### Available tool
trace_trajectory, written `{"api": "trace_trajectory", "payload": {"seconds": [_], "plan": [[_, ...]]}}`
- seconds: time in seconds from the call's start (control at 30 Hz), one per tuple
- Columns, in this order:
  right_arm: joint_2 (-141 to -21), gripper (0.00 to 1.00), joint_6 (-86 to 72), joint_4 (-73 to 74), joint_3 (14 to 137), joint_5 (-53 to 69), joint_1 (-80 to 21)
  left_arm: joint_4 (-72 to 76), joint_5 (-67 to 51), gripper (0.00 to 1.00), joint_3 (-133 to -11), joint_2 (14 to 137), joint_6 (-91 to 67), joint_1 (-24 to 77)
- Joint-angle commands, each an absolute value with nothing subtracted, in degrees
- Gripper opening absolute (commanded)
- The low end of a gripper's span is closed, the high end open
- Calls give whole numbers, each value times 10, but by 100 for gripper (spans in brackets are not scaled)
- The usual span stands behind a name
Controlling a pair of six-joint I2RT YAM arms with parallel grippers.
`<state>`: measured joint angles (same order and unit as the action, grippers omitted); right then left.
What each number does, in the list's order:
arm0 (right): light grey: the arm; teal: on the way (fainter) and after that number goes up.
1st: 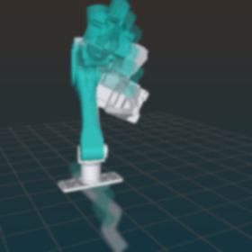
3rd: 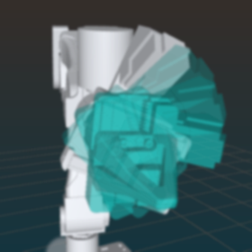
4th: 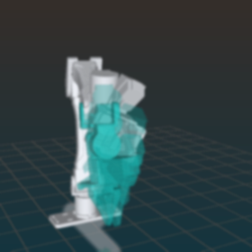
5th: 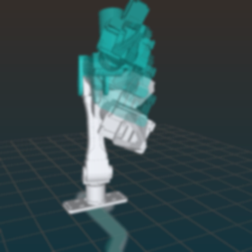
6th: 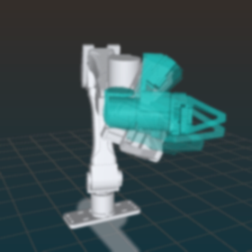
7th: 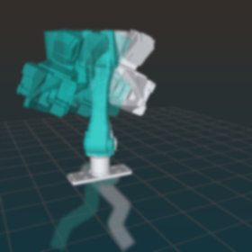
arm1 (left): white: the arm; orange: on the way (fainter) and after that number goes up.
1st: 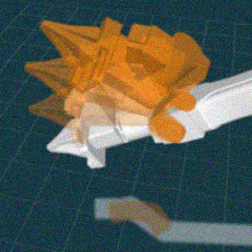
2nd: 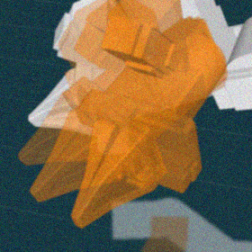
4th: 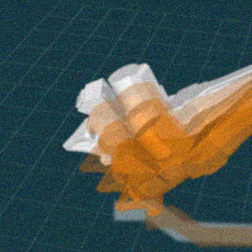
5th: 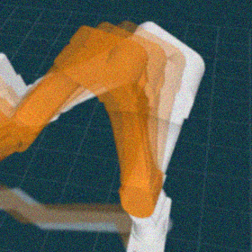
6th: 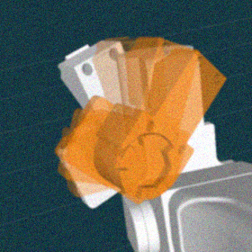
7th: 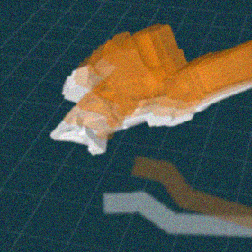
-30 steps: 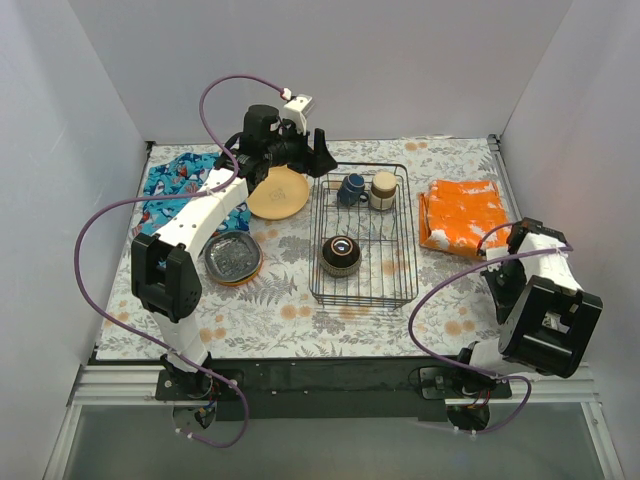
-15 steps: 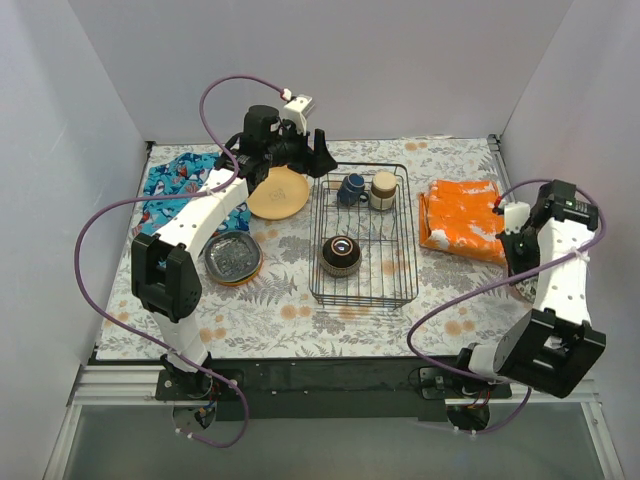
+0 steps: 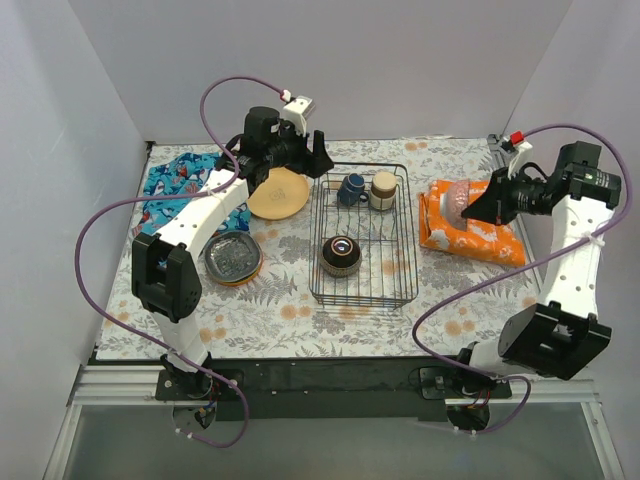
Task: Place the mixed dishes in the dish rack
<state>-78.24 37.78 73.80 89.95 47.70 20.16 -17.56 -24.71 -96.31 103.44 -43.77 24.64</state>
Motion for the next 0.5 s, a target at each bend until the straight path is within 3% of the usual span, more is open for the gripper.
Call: {"api": "trace_trajectory", "payload": {"seconds": [0.0, 0.17, 0.47], "plan": [[-817, 1, 314, 669, 889, 779, 176, -177, -184, 69, -962, 1021, -389, 235], [-847, 1, 299, 650, 881, 855, 118, -182, -141, 69, -968, 1035, -366, 207], [-882, 1, 308, 648, 779, 885, -17, -181, -107, 70, -985, 1051, -328, 192]]}}
